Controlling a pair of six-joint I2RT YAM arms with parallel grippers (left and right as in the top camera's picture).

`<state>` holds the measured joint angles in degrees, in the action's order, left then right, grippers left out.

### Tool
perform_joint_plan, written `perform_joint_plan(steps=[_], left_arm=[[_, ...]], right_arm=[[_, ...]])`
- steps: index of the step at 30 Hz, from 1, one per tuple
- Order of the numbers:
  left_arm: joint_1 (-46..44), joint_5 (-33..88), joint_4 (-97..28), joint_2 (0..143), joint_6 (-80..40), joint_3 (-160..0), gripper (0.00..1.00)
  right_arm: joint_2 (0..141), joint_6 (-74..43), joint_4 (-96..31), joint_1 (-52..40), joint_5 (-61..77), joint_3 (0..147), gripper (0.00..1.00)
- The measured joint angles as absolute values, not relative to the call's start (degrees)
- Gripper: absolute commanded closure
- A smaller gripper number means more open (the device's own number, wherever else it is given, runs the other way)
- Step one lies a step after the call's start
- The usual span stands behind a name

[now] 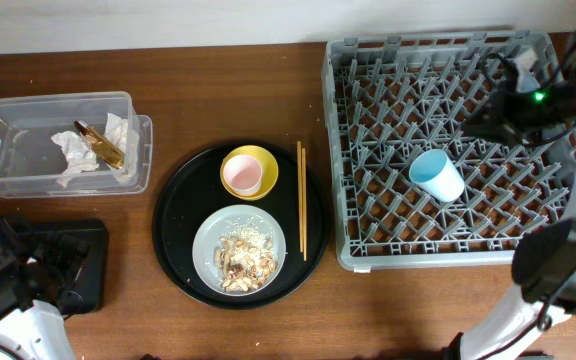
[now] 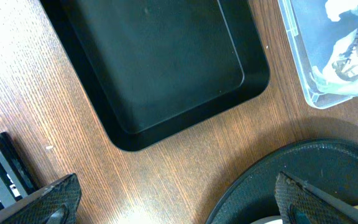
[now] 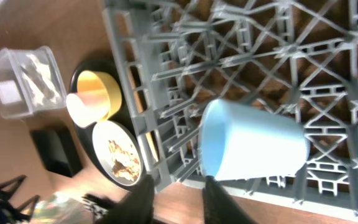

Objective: Sort waste into correct bins and load items into the dishwasher rack
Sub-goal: 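Carry the blue cup into the rack and set it down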

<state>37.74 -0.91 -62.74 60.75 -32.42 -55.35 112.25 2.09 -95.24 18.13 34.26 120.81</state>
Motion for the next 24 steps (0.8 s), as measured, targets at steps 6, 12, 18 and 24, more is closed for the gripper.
perform_joint_plan(steps=[6,12,18,24], left_arm=[[37.7,-0.9,-62.8,60.8,-32.4,-55.4,0.01],[37.7,-0.9,-62.8,60.8,-32.4,-55.4,0.01],[37.7,-0.9,-62.8,60.8,-32.4,-55.4,0.01],[37.7,-0.9,-62.8,60.8,-32.4,-55.4,0.01]], right_arm=[[107.0,-13.1,-96.1,-8.8,-3.2,121.0,0.39],[109.4,-25.8,-97.0,-19.3,-21.3,114.8,0.46],[110.2,-41.1,-94.2,-13.0,-28.7,113.3,0.38],[110.3,-31.2,-83.4,-6.0,-11.4,105.3,0.46]])
